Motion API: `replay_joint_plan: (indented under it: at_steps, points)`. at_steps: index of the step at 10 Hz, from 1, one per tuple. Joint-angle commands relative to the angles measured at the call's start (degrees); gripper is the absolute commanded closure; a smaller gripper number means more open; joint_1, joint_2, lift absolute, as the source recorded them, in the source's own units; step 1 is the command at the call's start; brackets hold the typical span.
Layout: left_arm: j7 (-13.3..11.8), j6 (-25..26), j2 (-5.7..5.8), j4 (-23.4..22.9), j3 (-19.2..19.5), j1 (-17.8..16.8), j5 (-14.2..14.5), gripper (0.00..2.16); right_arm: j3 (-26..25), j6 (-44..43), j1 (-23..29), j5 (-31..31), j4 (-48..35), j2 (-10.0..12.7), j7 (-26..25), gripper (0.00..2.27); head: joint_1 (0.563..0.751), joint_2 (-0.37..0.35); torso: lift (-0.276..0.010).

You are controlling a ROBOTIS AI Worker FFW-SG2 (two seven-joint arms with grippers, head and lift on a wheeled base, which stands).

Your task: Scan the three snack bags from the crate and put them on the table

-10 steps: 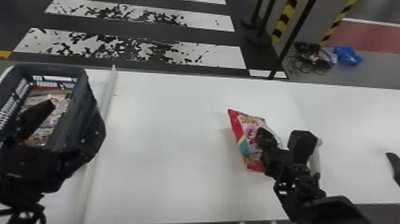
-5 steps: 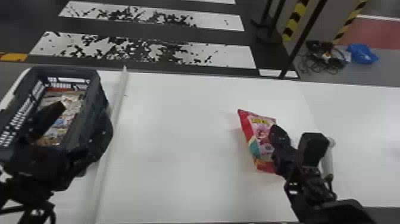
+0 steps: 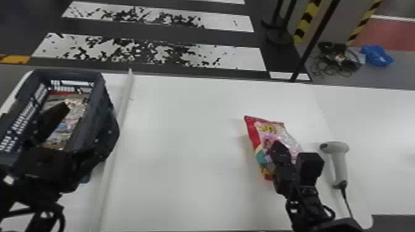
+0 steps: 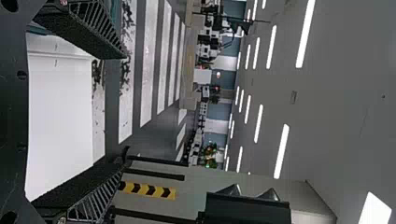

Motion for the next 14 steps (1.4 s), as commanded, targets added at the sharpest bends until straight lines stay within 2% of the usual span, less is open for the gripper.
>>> replay_joint_plan:
  at_steps: [1, 2, 3, 4, 6, 8, 11, 13, 14]
  points:
    - [3.8, 0.1, -0.01, -0.1, -2.0, -0.7, 0.2, 0.04, 0.9, -0.3, -0.3, 0.4, 1.6, 0.5, -0.8, 2.13, 0.695, -0.101, -0.094]
    - [8.0, 0.1, -0.01, 0.0, -4.3, -1.3, -0.3, 0.04, 1.2, -0.5, -0.3, 0.7, 2.3, 1.3, -2.5, 2.13, 0.695, -0.094, -0.094]
    - [10.5, -0.8, -0.01, 0.7, -6.7, -2.0, -1.6, 0.04, 1.2, -0.3, -0.1, 0.7, 2.4, 2.7, -4.0, 2.13, 0.695, -0.091, -0.094]
    - [11.1, -2.0, -0.01, 1.5, -8.1, -2.8, -2.5, 0.04, 1.4, 0.4, 1.2, 0.7, 1.6, 3.5, -6.6, 2.13, 0.695, -0.094, -0.094]
    - [11.2, -3.1, 0.16, 3.0, -8.2, -3.8, -2.5, 0.04, 3.8, 2.3, 3.9, 1.4, -1.9, 4.6, -12.0, 2.13, 0.695, -0.127, -0.094]
    - [11.5, -5.7, 0.25, 4.5, -8.3, -4.3, -2.4, 0.04, 5.3, 6.7, 4.8, 2.5, -6.0, 6.0, -14.1, 2.13, 0.695, -0.116, -0.094]
    - [11.5, -6.6, 0.16, 4.7, -8.5, -4.5, -2.4, 0.04, 5.8, 9.5, 7.1, 4.1, -14.4, 6.3, -18.0, 2.13, 0.695, -0.082, -0.094]
    - [11.6, -6.8, 0.07, 4.7, -8.7, -4.6, -2.4, 0.04, 0.3, 12.0, 7.6, 0.6, -18.5, 5.5, -17.8, 2.13, 0.695, -0.089, -0.094]
    - [11.5, -6.8, 0.07, 4.7, -8.8, -4.7, -2.4, 0.04, -2.2, 12.7, 7.3, -0.7, -18.4, 4.8, -17.2, 2.13, 0.695, -0.118, -0.094]
